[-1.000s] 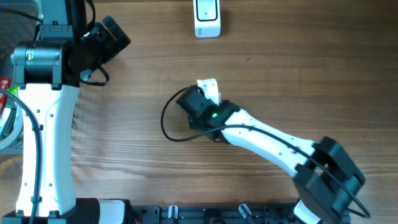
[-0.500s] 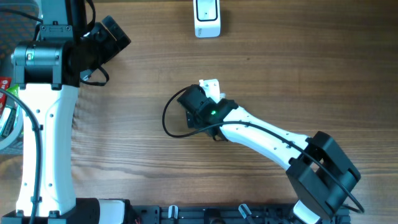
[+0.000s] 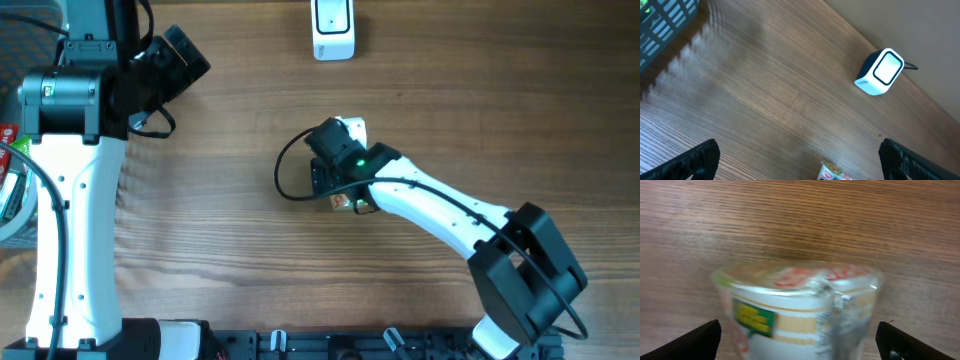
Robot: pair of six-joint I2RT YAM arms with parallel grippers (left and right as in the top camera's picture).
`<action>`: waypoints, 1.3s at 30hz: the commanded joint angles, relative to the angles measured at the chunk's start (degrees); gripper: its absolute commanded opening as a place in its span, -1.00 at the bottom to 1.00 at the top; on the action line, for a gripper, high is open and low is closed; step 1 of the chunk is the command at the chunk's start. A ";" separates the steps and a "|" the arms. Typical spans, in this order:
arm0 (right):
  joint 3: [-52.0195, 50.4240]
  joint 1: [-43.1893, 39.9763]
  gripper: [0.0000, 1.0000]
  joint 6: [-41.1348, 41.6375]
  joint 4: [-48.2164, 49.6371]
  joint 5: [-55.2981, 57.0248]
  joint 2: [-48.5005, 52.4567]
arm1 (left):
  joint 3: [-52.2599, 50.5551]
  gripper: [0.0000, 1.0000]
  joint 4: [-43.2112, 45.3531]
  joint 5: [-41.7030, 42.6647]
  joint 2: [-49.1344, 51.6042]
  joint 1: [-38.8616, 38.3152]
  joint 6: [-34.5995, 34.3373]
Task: Scan the item barcode
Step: 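Grasp the noodle cup with the right gripper and rotate it, then release the cup upright and retract the right gripper to the right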
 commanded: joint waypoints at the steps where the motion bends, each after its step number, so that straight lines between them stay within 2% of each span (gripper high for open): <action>1: 2.73 -1.29 0.99 -4.35 -0.11 -5.84 -4.28 | 0.15 1.00 0.00 -0.79 0.22 0.09 0.44; 8: 2.78 -5.99 0.99 -4.28 -2.16 -6.49 -12.50 | 0.15 1.00 0.00 -0.79 0.22 0.09 0.44; 15: 2.78 -17.92 0.99 -4.61 -7.28 -6.64 -18.78 | 0.15 1.00 0.00 -0.79 0.22 0.07 0.44; 31: 2.75 -45.70 0.99 -12.00 -10.73 -6.23 -18.45 | 0.15 1.00 0.09 -0.52 0.22 0.07 0.44; 39: 2.75 -50.29 0.99 -11.85 -10.78 -6.23 -18.45 | 0.15 1.00 -0.90 0.22 0.22 0.04 0.42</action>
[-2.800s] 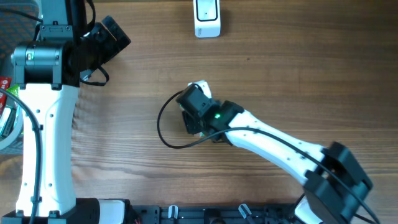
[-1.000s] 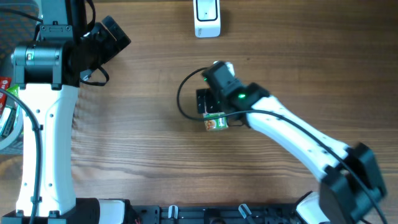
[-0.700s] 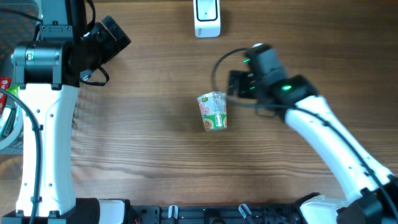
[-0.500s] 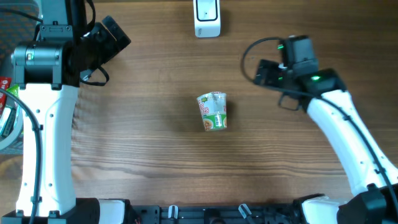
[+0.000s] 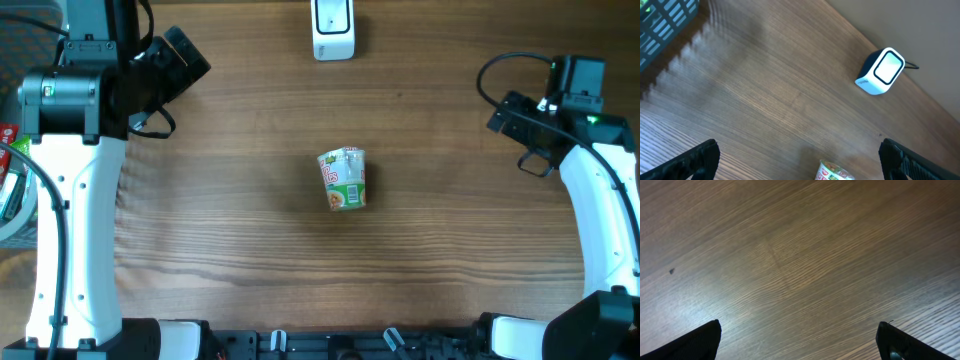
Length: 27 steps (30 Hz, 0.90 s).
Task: Scan the item barcode
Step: 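Release the cup upright and retract the right gripper to the right, then move the left gripper back into the basket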
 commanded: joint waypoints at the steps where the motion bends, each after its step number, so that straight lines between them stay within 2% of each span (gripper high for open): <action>1: 1.20 -0.17 0.99 -1.09 0.00 0.09 -0.24 | 0.15 1.00 -0.98 -0.04 0.22 -0.04 0.66; 3: 1.20 -0.17 0.99 -1.09 -0.02 0.09 -0.24 | 0.15 0.96 0.96 -0.74 0.24 -0.24 5.62; 7: 1.20 -0.17 1.00 -1.09 -0.02 0.09 -0.24 | 4.02 0.95 0.52 -1.20 0.24 2.64 6.01; 10: 1.20 -0.17 0.99 -1.09 -0.02 0.09 -0.24 | 10.19 0.88 -1.55 -1.22 0.22 8.70 6.01; 12: 1.20 -0.17 1.00 -1.11 -0.02 0.11 -0.24 | 15.15 0.90 -1.44 -1.22 0.22 18.45 5.99; 15: 1.20 -0.17 1.00 -1.09 -0.02 0.09 -0.24 | 15.47 1.00 -1.14 -1.97 0.50 27.21 6.01; 20: 1.20 -0.17 0.99 -1.09 -0.02 0.11 -0.24 | 14.97 0.99 -2.95 -5.31 5.44 39.28 6.23; 27: 1.20 -0.17 0.99 -1.11 -0.02 0.09 -0.24 | 11.28 1.00 -6.25 -5.29 16.46 45.59 7.10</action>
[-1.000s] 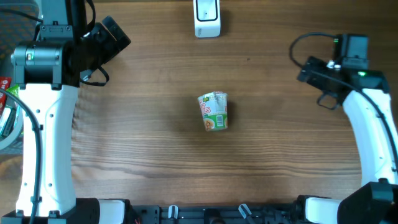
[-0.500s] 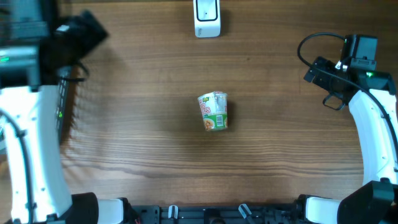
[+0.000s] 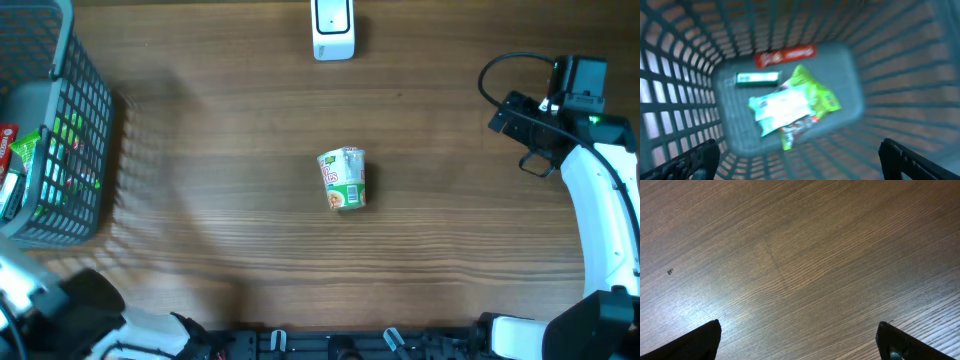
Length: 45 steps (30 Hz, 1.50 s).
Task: Scan the item barcode
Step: 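Move the left gripper back into the basket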
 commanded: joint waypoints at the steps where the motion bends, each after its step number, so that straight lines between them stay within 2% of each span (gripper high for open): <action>1: 1.20 -0.02 0.99 -0.70 0.00 0.11 -0.24 | -3.06 1.00 -1.07 -0.70 7.39 1.84 3.02; 5: 1.20 -0.02 0.99 -0.68 0.00 0.11 -0.24 | -5.60 0.95 -0.92 -0.50 13.35 1.68 6.47; 7: 1.20 -0.02 0.99 -0.70 0.02 0.13 -0.24 | -6.43 0.86 -0.81 0.92 15.82 1.57 8.79; 9: 1.20 -0.02 0.99 -0.68 0.00 0.13 -0.24 | -7.08 0.70 -0.13 1.86 18.01 1.57 10.38; 12: 1.20 -0.02 0.99 -0.68 0.00 0.11 -0.24 | -8.37 0.57 1.20 1.88 20.09 1.57 10.86; 14: 1.20 -0.02 0.99 -0.70 0.00 0.13 -0.24 | -9.66 0.38 3.50 3.74 20.85 1.51 13.84; 15: 1.20 -0.02 0.99 -0.68 0.00 0.11 -0.24 | -10.01 0.36 4.46 5.20 21.11 1.46 15.13; 19: 1.20 -0.02 1.00 -0.68 0.00 0.11 -0.24 | -10.43 0.42 7.39 10.71 22.10 0.44 20.44; 28: 1.20 -0.02 1.00 -0.70 0.00 0.11 -0.24 | -10.49 0.65 7.80 8.02 23.04 -2.95 22.32; 30: 1.20 -0.02 0.99 -0.70 0.00 0.13 -0.24 | -10.95 0.89 7.96 6.71 23.04 -3.61 22.29; 34: 1.20 -0.02 0.99 -0.68 0.02 0.11 -0.24 | -12.85 0.89 8.55 2.60 23.04 -3.98 21.86; 39: 1.20 -0.02 1.00 -0.70 0.02 0.11 -0.24 | -17.38 0.86 11.96 2.45 23.04 -3.91 21.88; 45: 1.20 -0.02 0.99 -0.68 0.02 0.11 -0.24 | -18.69 0.99 14.40 2.47 23.04 -3.80 21.88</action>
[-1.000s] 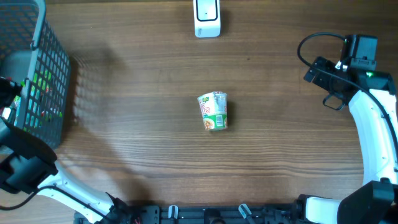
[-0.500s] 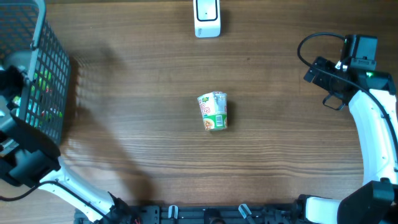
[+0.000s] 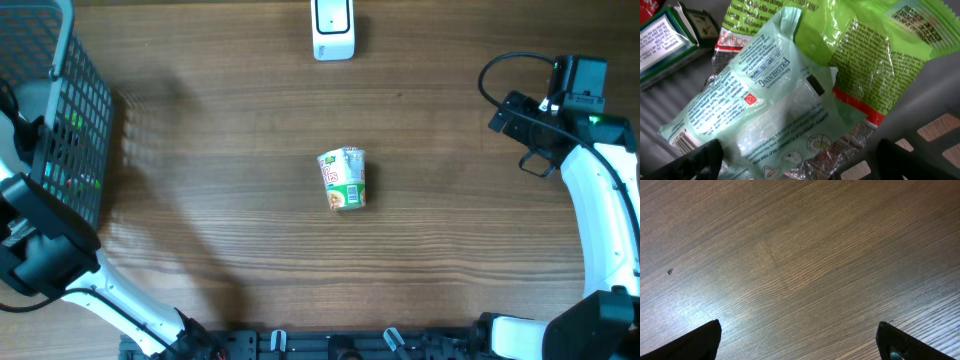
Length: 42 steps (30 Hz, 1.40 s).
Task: Scan the item barcode
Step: 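Move the left gripper back into the basket, then grasp the green snack bag and pale green pouch with the left gripper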
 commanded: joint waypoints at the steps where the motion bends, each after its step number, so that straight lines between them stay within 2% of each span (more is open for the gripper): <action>1: 1.20 -0.02 0.99 -0.68 0.00 0.11 -0.24 | -1.01 1.00 1.14 -0.61 0.98 0.22 0.72; 22: 1.20 -0.02 1.00 -0.68 0.00 0.11 -0.24 | -12.72 1.00 12.17 2.29 1.01 0.15 0.72; 25: 1.20 -0.02 1.00 -0.68 0.00 0.11 -0.24 | -12.13 1.00 12.04 4.52 0.59 0.17 0.72; 31: 1.20 -0.02 0.99 -0.68 0.02 0.11 -0.24 | -5.18 1.00 8.57 4.61 -2.73 0.15 1.27; 36: 1.20 -0.02 0.99 -0.68 0.00 0.11 -0.24 | -4.00 1.00 8.87 4.66 -4.94 0.15 2.71; 40: 1.20 -0.02 0.99 -0.70 0.00 0.11 -0.24 | -4.02 1.00 8.94 11.30 -4.61 0.15 9.01; 42: 1.20 -0.02 0.99 -0.68 0.00 0.11 -0.24 | -4.02 1.00 8.90 11.39 -4.20 0.15 9.25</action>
